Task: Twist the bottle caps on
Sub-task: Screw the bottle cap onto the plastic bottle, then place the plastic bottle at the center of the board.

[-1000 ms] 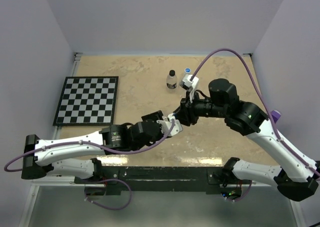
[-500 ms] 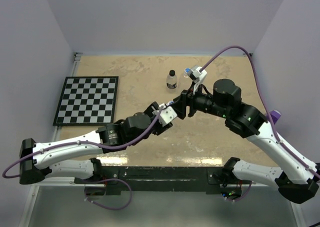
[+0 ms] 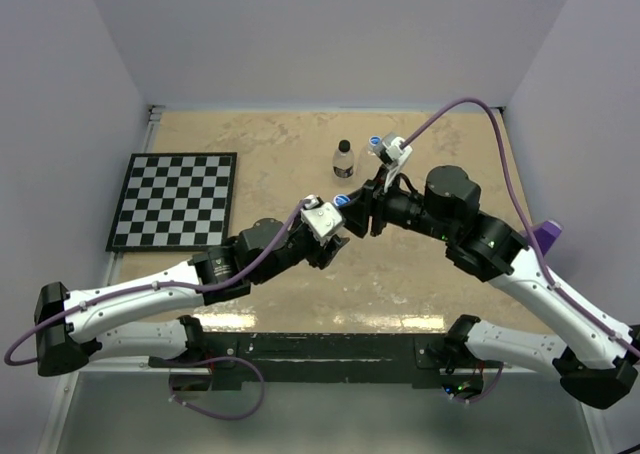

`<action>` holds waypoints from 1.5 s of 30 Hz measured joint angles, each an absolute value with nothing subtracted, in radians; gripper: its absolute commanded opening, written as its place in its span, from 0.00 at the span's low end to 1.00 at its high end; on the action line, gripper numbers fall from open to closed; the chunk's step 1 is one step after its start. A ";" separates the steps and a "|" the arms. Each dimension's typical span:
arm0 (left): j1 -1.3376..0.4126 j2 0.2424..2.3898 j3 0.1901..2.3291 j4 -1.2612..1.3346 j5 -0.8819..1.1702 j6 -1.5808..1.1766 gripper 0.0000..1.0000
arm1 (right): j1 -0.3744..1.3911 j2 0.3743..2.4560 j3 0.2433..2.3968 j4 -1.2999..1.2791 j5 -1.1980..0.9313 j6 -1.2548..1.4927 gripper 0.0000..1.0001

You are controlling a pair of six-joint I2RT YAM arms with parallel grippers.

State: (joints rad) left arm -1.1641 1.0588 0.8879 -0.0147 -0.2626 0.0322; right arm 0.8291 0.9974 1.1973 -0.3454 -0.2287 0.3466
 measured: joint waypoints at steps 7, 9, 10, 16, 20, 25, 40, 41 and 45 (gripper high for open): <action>-1.144 1.062 0.869 -0.003 -0.242 -0.016 0.78 | 0.833 0.979 1.163 -0.328 -0.180 0.305 0.00; -1.126 1.056 0.846 0.007 -0.241 -0.024 0.87 | 0.837 0.979 1.149 -0.326 -0.137 0.300 0.00; -1.111 1.047 0.831 0.006 -0.241 -0.031 0.91 | 0.836 0.979 1.143 -0.330 -0.092 0.289 0.00; -0.949 0.930 0.742 -0.023 -0.239 -0.082 0.97 | 0.822 0.989 1.093 -0.307 0.166 0.221 0.00; -0.835 0.834 0.736 -0.086 -0.250 -0.098 0.99 | 0.818 1.031 1.011 -0.203 0.260 0.180 0.00; -0.775 0.714 0.736 -0.148 -0.327 -0.080 1.00 | 0.808 1.121 0.910 -0.075 0.340 0.144 0.00; -0.702 0.476 0.607 -0.130 -0.472 -0.058 1.00 | 0.691 1.245 0.841 0.183 0.356 0.121 0.05; -0.701 0.467 0.607 -0.123 -0.472 -0.059 1.00 | 0.687 1.253 0.839 0.186 0.352 0.122 0.07; -0.700 0.447 0.605 -0.104 -0.472 -0.059 1.00 | 0.682 1.278 0.829 0.190 0.348 0.123 0.12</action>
State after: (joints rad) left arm -0.7002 0.4465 0.6052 -0.1040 -0.4725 -0.0593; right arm 0.6823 1.2778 0.8288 0.1898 0.3481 0.1230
